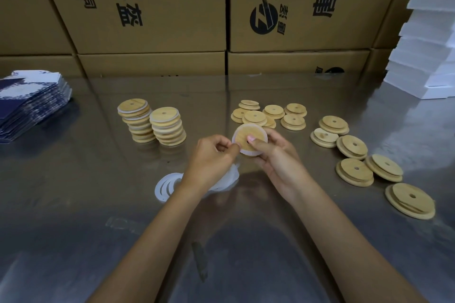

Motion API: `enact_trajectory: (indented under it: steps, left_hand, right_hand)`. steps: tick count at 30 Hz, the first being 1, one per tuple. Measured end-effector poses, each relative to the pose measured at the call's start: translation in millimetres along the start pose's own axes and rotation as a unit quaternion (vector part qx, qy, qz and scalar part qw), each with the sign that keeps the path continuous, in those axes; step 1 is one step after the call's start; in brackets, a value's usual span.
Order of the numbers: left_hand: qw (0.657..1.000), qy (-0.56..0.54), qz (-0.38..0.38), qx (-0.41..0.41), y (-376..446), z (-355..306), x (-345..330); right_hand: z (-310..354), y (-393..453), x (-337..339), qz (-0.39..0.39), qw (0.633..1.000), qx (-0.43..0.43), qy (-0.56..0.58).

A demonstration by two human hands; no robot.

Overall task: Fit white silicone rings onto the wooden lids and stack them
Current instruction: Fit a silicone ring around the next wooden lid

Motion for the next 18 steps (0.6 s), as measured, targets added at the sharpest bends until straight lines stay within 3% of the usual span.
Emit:
enact_trajectory:
  steps: [7, 10, 18]
  left_hand:
    - [0.992, 0.092, -0.050, -0.074, -2, -13, 10]
    - [0.985, 0.123, -0.039, -0.113, -6, -19, 6]
    - [0.978, 0.168, 0.024, -0.122, 0, -12, 0]
  right_hand:
    - [-2, 0, 4, -0.011, 0.995, -0.009, -0.101]
    - [-7, -2, 1, 0.001, 0.989, -0.015, -0.149]
    - [-9, -3, 1, 0.037, 0.992, -0.033, -0.116]
Point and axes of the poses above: each hand's wrist, its own y-axis towards the middle knuckle, its own x-axis out of the back of the hand, z = x × y, the point moved 10 cm from there along y, towards the middle knuckle, and after that the axes turned 8 degrees about -z, right-handed, at the moved point
